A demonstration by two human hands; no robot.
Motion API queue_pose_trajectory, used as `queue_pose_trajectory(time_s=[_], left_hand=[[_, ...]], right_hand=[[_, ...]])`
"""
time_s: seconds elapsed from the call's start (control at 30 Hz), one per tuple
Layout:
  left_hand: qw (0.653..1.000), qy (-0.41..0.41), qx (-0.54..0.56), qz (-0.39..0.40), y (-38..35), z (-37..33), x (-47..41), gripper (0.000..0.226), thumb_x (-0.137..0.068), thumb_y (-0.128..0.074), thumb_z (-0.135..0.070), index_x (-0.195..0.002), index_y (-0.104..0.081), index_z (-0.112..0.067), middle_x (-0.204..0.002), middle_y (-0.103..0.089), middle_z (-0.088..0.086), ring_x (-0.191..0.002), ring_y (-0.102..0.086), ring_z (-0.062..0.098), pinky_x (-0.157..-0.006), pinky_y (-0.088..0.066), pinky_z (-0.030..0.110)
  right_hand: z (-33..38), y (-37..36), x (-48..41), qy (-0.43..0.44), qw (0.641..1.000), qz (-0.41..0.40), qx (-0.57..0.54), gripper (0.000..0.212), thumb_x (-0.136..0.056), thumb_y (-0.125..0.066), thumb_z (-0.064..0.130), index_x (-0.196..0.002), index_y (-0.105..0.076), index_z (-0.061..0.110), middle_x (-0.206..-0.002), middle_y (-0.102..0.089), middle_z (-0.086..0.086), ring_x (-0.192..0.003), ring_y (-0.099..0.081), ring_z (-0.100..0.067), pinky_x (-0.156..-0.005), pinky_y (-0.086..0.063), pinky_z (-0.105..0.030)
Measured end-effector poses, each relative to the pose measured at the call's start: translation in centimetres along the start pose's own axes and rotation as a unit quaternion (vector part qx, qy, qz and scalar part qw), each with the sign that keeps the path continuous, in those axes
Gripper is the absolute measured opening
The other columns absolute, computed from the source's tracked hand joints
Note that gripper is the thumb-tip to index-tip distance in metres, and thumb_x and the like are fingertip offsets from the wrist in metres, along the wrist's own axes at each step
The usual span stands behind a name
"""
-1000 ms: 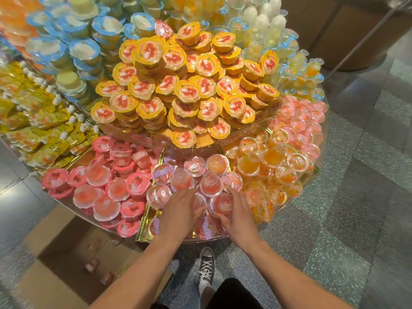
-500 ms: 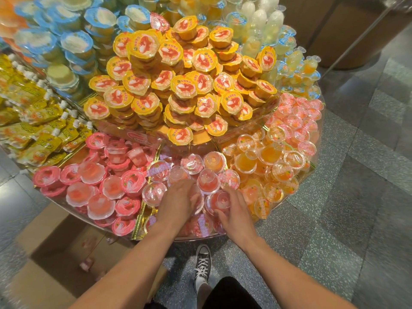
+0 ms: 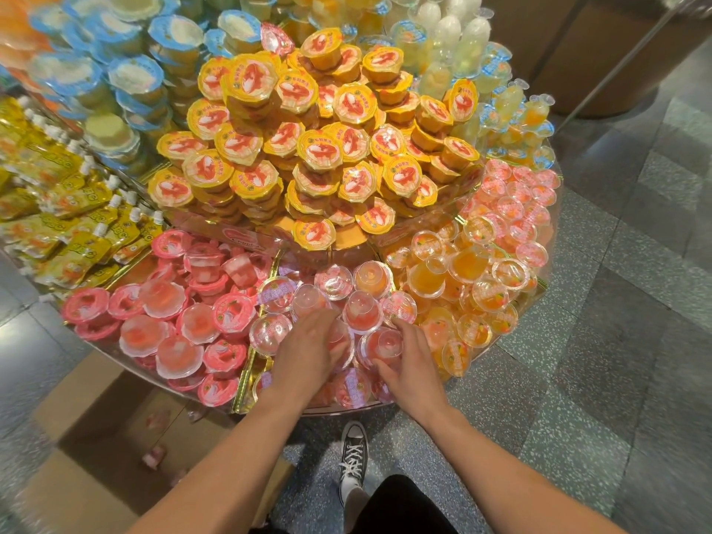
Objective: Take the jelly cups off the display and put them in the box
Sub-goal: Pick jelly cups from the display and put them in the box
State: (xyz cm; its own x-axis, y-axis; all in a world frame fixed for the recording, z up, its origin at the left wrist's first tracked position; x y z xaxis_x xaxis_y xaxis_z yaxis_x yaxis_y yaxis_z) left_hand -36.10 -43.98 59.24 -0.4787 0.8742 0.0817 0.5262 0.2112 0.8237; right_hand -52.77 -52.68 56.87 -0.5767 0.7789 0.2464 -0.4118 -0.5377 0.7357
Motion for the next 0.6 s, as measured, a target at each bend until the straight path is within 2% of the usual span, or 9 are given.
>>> queue_pose_trajectory(time_s=[0.13,0.2,0.37,0.47,0.6], left_hand=[[1.0,-0.003,-0.005,-0.002,-0.1,0.0,0.2,0.059,-0.083,-0.08,-0.036,-0.135,-0.059,-0.016,-0.136,-0.062,0.003,-0.128,-0.056,0.023,-0.1,-0.048,0.036],[1.0,-0.005,-0.01,-0.003,0.0,0.1,0.3,0.061,-0.082,-0.08,-0.037,-0.136,-0.058,-0.017,-0.138,-0.061,0.003,-0.13,-0.054,0.023,-0.103,-0.046,0.036],[0.999,-0.026,-0.028,0.01,0.3,0.4,0.7,0.068,-0.083,-0.077,-0.046,-0.14,-0.054,-0.018,-0.144,-0.055,0.002,-0.136,-0.048,0.022,-0.112,-0.036,0.035],[0.997,-0.047,-0.058,0.026,0.8,0.6,1.3,0.074,-0.085,-0.07,-0.055,-0.145,-0.048,-0.018,-0.151,-0.048,0.002,-0.14,-0.042,0.023,-0.116,-0.032,0.038],[0.993,-0.071,-0.088,0.029,2.4,1.3,2.6,0.079,-0.088,-0.06,-0.062,-0.152,-0.038,-0.022,-0.152,-0.044,0.004,-0.139,-0.04,0.026,-0.115,-0.033,0.042]], right_hand=[[0.1,0.2,0.1,0.01,1.0,-0.011,0.011,0.081,-0.087,-0.076,0.039,-0.151,-0.029,0.022,-0.147,-0.041,0.002,-0.137,-0.04,-0.013,-0.115,-0.037,-0.034],[0.1,0.3,0.3,0.014,0.999,-0.003,0.03,0.086,-0.087,-0.073,0.046,-0.154,-0.025,0.021,-0.152,-0.038,0.0,-0.141,-0.036,-0.016,-0.116,-0.037,-0.039],[0.1,0.2,1.2,0.023,0.992,0.06,0.108,0.105,-0.085,-0.062,0.066,-0.16,-0.002,0.024,-0.167,-0.012,0.0,-0.154,-0.01,-0.018,-0.125,-0.014,-0.039],[0.5,0.8,1.7,0.017,0.987,0.072,0.145,0.109,-0.082,-0.056,0.075,-0.16,0.003,0.026,-0.168,-0.002,0.001,-0.155,-0.003,-0.021,-0.126,-0.011,-0.044],[1.9,1.7,3.1,0.001,0.982,0.07,0.177,0.107,-0.083,-0.052,0.077,-0.16,0.004,0.028,-0.168,0.006,0.0,-0.155,0.003,-0.025,-0.12,0.001,-0.04]])
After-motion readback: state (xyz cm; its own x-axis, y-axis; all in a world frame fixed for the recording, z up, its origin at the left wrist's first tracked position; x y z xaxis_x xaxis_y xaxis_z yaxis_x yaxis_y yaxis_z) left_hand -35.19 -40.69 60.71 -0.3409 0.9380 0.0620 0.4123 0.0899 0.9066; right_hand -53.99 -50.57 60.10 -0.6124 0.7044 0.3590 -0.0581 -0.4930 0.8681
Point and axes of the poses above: each hand's wrist, its own x-axis away from the middle knuckle, its own y-axis out of the back of the hand, z = x × y, the point moved 6 cm from there along -x, towards the middle knuckle
